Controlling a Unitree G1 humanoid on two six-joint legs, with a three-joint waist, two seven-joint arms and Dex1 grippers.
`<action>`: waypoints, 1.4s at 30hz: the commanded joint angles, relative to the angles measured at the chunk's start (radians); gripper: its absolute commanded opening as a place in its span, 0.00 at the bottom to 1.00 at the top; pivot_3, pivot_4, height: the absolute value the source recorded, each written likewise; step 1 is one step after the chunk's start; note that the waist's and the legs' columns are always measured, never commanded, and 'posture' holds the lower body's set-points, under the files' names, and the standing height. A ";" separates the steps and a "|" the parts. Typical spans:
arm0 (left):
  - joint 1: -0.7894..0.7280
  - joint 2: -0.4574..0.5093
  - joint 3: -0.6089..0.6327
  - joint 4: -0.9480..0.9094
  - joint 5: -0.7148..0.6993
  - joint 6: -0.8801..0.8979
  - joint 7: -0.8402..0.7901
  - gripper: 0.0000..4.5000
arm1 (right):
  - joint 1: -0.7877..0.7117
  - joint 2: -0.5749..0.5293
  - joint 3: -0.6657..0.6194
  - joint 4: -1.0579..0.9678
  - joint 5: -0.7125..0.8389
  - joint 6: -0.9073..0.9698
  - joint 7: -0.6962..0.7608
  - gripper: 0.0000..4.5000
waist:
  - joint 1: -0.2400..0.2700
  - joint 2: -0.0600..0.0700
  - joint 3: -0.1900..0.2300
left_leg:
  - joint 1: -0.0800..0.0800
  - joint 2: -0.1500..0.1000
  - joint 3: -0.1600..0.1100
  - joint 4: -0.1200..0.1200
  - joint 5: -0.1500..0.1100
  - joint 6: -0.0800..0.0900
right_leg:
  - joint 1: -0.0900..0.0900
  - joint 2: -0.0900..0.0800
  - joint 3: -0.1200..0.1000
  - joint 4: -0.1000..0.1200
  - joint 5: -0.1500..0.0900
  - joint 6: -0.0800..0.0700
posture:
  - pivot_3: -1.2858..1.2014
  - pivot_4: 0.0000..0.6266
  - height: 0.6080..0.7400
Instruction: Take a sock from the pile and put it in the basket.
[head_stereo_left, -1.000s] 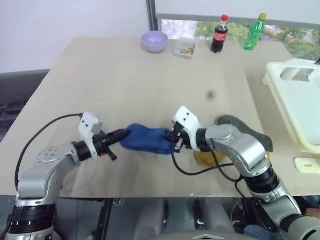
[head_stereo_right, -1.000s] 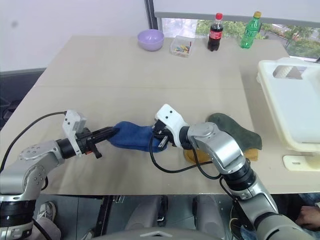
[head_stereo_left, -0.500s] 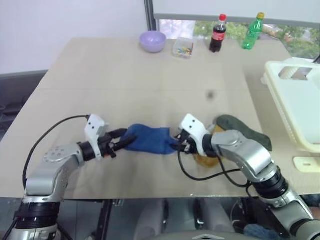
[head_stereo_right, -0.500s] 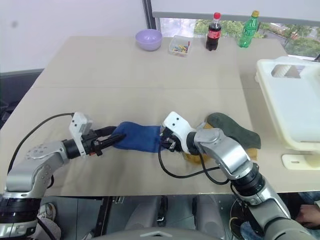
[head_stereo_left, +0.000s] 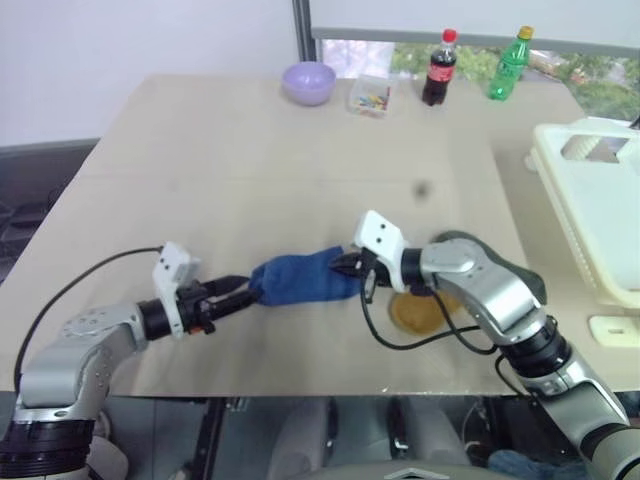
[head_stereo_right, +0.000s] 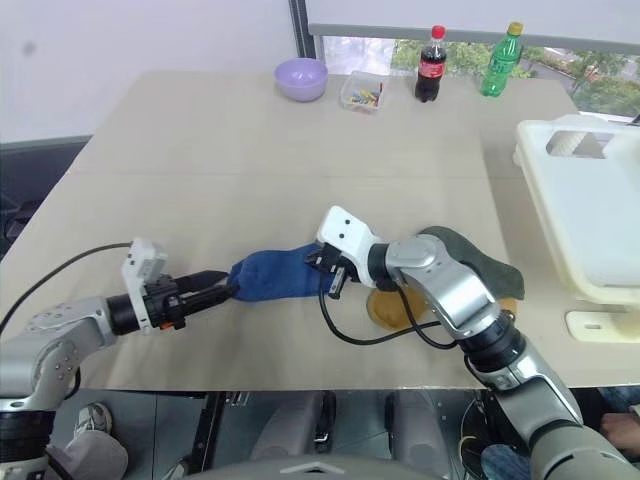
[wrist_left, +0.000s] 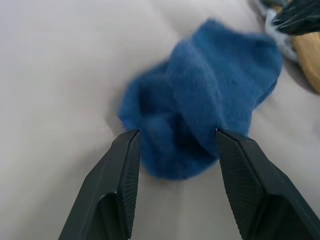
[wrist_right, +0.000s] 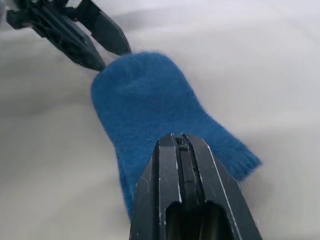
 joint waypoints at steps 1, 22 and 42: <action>0.031 0.003 -0.040 -0.082 0.027 0.015 0.037 0.55 | -0.035 -0.002 0.068 0.123 -0.086 -0.142 0.059 0.01 | -0.001 0.000 0.000 | 0.000 0.000 0.000 0.000 0.000 0.000 | 0.000 0.000 0.000 0.000 0.000 0.000 | 0.52 0.24 1.00; 0.007 -0.046 0.035 -0.157 -0.145 0.061 -0.026 0.55 | -0.018 0.046 0.065 0.291 -0.201 -0.241 0.113 0.01 | -0.001 0.004 -0.007 | 0.003 0.000 0.000 0.001 0.000 0.000 | 0.001 0.000 0.000 0.002 -0.001 -0.001 | 0.52 0.24 1.00; -0.086 -0.124 -0.076 -0.117 -0.252 0.190 0.188 0.55 | -0.015 0.065 0.049 0.313 -0.230 -0.249 0.124 0.01 | -0.002 0.004 -0.007 | 0.004 0.000 0.000 0.001 0.000 -0.001 | 0.003 0.002 0.001 0.003 0.000 -0.001 | 0.52 0.24 1.00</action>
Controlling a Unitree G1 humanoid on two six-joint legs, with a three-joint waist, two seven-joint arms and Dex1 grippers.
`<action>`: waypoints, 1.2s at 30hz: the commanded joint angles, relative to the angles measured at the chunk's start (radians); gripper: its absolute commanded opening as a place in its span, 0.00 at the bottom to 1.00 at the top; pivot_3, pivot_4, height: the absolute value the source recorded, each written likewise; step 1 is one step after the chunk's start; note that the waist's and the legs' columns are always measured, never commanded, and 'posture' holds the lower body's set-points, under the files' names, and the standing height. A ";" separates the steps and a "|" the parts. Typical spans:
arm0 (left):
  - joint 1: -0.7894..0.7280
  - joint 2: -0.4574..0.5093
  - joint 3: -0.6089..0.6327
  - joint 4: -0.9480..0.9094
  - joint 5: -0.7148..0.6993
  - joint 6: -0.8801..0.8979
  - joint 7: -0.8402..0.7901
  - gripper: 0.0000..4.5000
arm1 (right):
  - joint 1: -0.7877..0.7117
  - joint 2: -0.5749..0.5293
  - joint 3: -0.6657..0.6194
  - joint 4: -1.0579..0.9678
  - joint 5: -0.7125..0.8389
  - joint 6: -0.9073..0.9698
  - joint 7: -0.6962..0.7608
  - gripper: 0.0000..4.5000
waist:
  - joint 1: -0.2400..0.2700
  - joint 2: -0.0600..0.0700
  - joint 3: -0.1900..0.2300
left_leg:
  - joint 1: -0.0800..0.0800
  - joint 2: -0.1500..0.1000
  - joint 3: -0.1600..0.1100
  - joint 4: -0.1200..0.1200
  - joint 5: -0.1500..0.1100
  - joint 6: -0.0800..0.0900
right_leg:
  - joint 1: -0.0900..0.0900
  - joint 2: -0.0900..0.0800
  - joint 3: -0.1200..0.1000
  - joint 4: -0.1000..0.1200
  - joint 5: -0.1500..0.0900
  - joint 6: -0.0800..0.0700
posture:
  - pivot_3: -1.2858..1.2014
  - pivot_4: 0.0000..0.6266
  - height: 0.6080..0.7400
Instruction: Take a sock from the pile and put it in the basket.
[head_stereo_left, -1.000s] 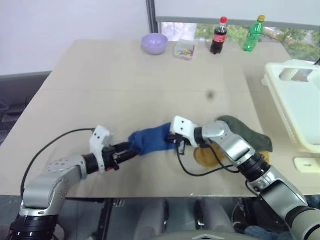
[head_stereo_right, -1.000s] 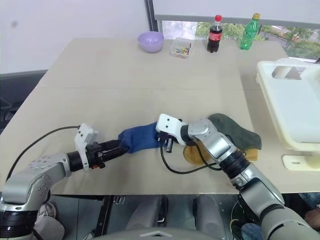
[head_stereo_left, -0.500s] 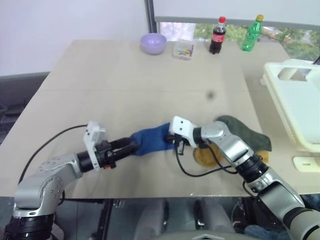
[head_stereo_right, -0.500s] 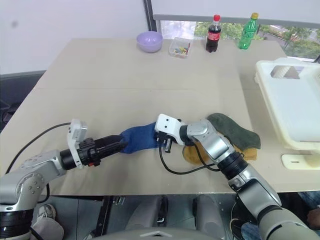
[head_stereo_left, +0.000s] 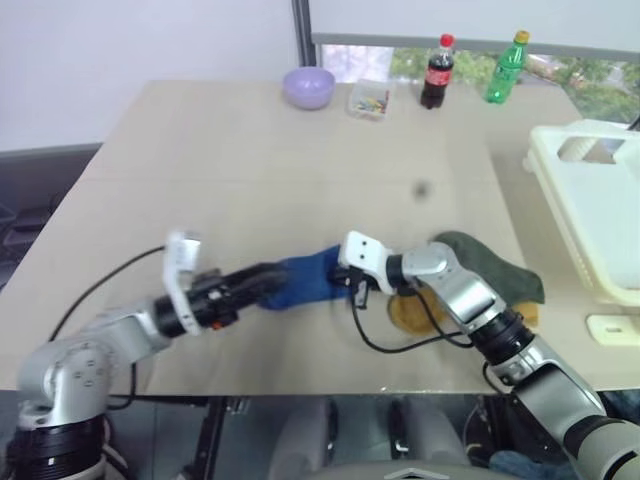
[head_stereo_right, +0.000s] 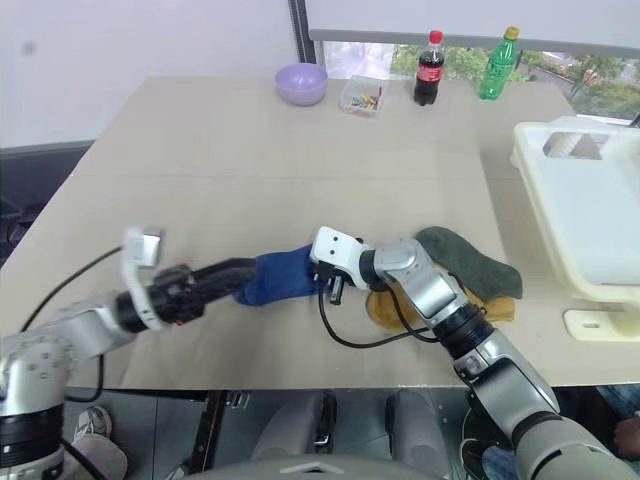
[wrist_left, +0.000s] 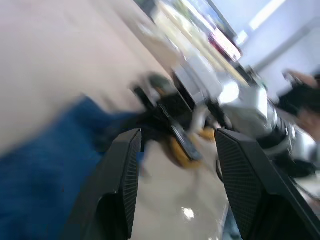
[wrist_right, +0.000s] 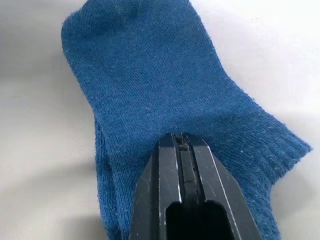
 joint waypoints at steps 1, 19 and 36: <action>-0.023 -0.038 -0.071 0.057 0.165 -0.079 0.116 0.55 | 0.016 -0.009 0.009 0.022 -0.026 0.010 0.008 0.01 | 0.000 0.000 0.000 | 0.000 0.000 0.000 0.000 0.000 0.000 | 0.000 0.000 0.000 0.000 0.000 0.000 | 0.52 0.24 1.00; 0.133 0.021 0.222 0.043 0.005 -0.059 0.153 0.55 | 0.028 -0.007 0.017 0.007 -0.043 -0.003 0.031 0.01 | 0.001 0.000 0.000 | -0.001 0.000 -0.001 -0.001 0.000 0.000 | -0.001 -0.001 0.000 -0.001 0.000 0.000 | 0.52 0.24 1.00; -0.020 0.019 0.105 0.091 -0.072 0.189 0.145 0.55 | 0.063 -0.021 0.002 -0.068 -0.057 0.030 0.024 0.01 | 0.003 0.000 0.000 | -0.001 -0.001 -0.001 -0.001 0.000 0.000 | -0.001 -0.002 -0.001 -0.001 0.000 0.000 | 0.52 0.24 1.00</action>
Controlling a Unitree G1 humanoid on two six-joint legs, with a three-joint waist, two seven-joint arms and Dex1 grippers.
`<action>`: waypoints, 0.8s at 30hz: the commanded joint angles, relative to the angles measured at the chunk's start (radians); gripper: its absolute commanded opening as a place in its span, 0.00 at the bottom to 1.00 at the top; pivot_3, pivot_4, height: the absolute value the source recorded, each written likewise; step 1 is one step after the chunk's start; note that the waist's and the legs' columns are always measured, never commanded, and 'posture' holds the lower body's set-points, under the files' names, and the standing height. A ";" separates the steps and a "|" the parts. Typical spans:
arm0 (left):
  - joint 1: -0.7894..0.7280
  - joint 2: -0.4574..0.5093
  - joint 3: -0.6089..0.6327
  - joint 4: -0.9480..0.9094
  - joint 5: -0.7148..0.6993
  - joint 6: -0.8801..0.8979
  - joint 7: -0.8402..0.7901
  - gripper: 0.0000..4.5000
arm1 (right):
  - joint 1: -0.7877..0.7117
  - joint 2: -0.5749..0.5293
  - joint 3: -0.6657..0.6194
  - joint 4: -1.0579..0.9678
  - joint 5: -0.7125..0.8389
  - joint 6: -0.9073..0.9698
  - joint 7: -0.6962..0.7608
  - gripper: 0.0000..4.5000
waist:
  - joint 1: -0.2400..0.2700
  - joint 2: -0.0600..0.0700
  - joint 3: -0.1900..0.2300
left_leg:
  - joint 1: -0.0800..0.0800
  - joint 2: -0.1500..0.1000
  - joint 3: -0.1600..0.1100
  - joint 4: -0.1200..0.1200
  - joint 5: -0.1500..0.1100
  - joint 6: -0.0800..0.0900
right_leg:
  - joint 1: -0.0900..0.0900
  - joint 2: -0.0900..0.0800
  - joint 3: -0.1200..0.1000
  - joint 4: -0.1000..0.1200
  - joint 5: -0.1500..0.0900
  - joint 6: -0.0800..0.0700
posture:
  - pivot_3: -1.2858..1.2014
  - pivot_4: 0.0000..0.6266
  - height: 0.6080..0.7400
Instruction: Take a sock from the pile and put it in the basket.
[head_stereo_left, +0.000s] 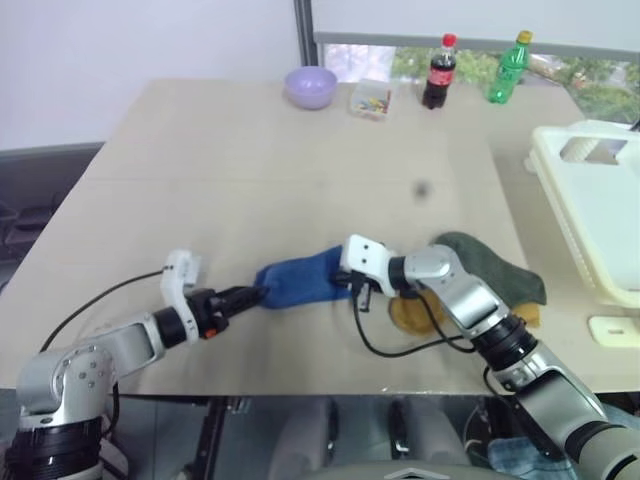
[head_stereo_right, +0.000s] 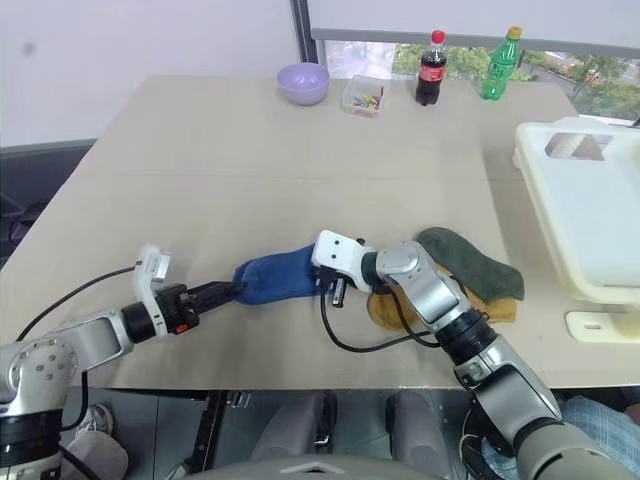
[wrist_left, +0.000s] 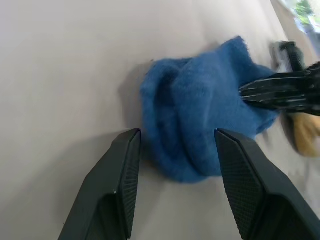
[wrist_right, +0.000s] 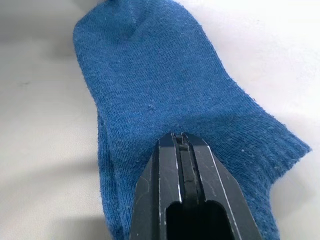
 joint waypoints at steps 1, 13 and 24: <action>-0.033 -0.011 -0.001 -0.046 -0.101 0.024 -0.089 0.55 | 0.030 -0.012 0.014 -0.014 -0.011 0.030 0.008 0.01 | 0.000 0.000 0.000 | -0.001 0.000 0.000 0.000 0.000 0.000 | 0.000 0.000 0.000 0.000 0.000 0.000 | 0.52 0.24 1.00; -0.127 -0.092 -0.070 -0.030 -0.145 -0.006 -0.148 0.55 | 0.040 -0.027 -0.002 -0.052 0.000 0.070 0.011 0.01 | 0.001 0.000 0.000 | -0.001 -0.001 0.000 0.000 0.000 0.000 | 0.000 0.000 0.000 0.000 0.000 0.000 | 0.52 0.24 1.00; -0.185 -0.186 -0.163 0.057 -0.042 -0.106 -0.170 0.55 | 0.049 -0.053 -0.033 -0.121 0.036 0.135 0.014 0.01 | 0.002 0.000 0.000 | -0.001 -0.001 0.000 0.000 0.000 0.000 | 0.000 0.000 0.000 0.000 0.000 0.000 | 0.52 0.24 1.00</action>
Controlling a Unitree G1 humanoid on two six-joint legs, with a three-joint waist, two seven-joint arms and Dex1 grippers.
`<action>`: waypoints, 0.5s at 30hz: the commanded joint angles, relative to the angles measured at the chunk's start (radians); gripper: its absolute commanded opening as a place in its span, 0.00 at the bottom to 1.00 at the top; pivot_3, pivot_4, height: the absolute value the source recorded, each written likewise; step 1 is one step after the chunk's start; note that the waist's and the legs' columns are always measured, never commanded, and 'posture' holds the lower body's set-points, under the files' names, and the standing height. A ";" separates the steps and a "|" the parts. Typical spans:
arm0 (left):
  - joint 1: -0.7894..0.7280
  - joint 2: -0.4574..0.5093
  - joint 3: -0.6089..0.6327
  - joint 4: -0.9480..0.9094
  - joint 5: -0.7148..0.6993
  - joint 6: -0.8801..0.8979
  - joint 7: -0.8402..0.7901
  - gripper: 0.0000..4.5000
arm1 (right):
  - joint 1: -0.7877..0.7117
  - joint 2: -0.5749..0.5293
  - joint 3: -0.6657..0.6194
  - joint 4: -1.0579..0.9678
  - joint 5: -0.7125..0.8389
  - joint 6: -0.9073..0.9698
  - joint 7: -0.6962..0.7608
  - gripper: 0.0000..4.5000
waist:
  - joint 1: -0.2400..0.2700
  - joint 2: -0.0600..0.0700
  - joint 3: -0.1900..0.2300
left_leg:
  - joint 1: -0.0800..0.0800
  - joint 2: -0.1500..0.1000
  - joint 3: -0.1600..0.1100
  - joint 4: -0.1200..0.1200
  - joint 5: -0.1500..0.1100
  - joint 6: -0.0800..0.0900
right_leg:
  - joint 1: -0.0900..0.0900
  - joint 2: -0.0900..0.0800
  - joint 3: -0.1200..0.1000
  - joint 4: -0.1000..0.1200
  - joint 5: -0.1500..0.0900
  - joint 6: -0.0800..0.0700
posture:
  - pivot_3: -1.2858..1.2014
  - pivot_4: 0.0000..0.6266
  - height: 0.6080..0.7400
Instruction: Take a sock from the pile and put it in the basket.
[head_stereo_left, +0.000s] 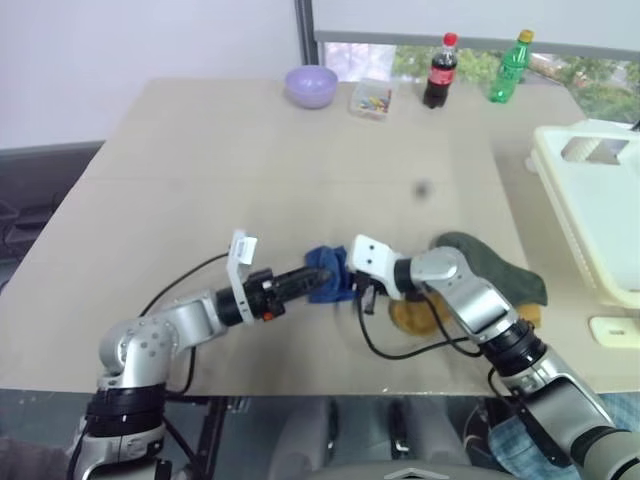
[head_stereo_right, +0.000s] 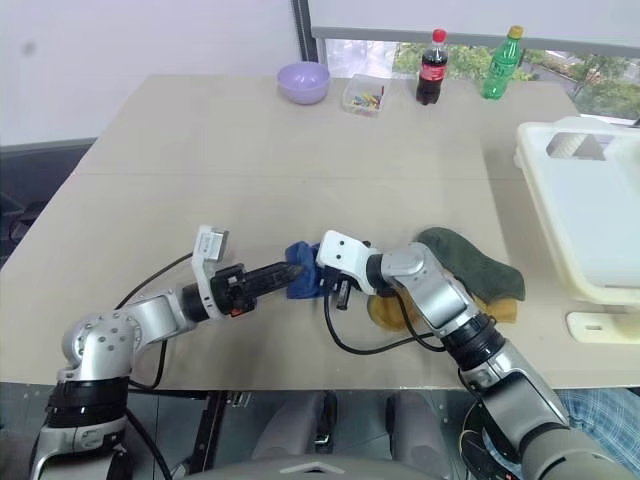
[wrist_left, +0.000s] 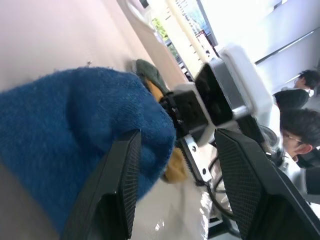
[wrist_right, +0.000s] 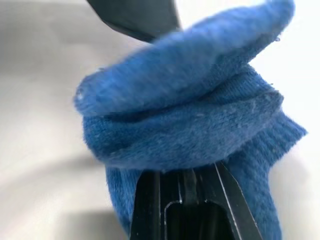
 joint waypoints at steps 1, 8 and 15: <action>-0.022 -0.020 -0.013 0.021 0.030 -0.042 -0.019 0.55 | 0.014 -0.015 -0.014 -0.023 0.013 0.029 0.008 0.01 | 0.000 0.000 0.000 | 0.000 0.000 0.000 0.000 0.000 0.000 | 0.000 0.000 0.000 0.000 0.000 0.000 | 0.52 0.24 1.00; -0.074 -0.075 -0.060 0.122 0.123 -0.109 -0.033 0.55 | 0.022 -0.103 -0.071 -0.157 0.093 0.123 0.062 0.01 | 0.002 -0.001 0.001 | -0.001 -0.001 0.000 0.001 0.000 0.000 | 0.000 0.000 -0.001 0.000 0.000 0.000 | 0.52 0.24 1.00; -0.109 -0.111 -0.205 0.249 0.317 -0.232 -0.096 0.55 | 0.074 -0.165 -0.161 -0.227 0.162 0.163 0.037 0.20 | 0.002 -0.001 0.001 | -0.001 0.000 0.000 0.001 0.000 0.001 | 0.000 0.001 -0.002 0.000 0.000 0.000 | 0.52 0.24 1.00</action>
